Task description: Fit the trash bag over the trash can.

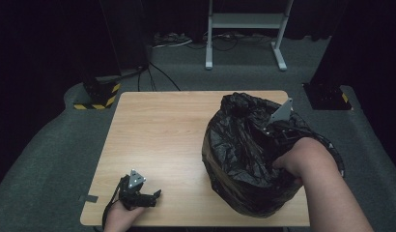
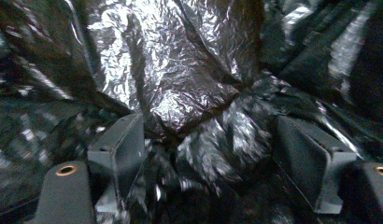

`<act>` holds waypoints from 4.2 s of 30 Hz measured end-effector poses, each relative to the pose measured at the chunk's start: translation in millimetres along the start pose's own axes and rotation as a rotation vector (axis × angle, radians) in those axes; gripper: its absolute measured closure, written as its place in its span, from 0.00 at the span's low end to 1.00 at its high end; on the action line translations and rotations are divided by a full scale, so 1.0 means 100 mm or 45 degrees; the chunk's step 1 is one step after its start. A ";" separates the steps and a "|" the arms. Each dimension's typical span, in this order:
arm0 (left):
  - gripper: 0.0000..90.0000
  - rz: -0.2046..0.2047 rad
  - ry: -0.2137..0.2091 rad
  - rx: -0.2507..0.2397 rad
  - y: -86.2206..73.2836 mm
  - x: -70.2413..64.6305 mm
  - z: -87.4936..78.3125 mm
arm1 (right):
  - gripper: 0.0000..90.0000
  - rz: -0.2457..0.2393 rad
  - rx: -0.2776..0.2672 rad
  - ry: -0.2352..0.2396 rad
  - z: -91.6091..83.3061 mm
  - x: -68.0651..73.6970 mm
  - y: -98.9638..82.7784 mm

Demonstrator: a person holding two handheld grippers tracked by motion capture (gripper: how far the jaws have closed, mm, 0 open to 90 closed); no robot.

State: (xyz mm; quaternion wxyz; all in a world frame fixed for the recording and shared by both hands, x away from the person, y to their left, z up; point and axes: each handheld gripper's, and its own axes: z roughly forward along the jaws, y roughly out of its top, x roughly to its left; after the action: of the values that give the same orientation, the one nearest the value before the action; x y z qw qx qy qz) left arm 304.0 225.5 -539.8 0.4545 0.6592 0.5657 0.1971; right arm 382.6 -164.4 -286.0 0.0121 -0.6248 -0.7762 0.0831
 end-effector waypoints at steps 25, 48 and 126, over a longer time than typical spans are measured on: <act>0.00 -0.009 0.000 -0.007 0.00 0.00 0.01 | 0.34 -0.220 -0.129 0.144 0.00 0.76 0.75; 0.01 0.000 -0.003 0.000 0.00 0.00 0.00 | 0.31 -0.132 -0.355 -0.055 -0.20 0.17 0.76; 0.00 -0.009 0.003 -0.004 0.00 0.00 0.01 | 0.45 -0.133 -0.517 -0.015 -0.22 0.04 0.77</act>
State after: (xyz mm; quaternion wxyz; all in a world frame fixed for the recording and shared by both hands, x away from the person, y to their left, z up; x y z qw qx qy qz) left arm 304.8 225.5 -539.8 0.4556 0.6564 0.5681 0.1971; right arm 458.5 -142.3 -275.3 -0.1143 -0.5729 -0.8084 -0.0722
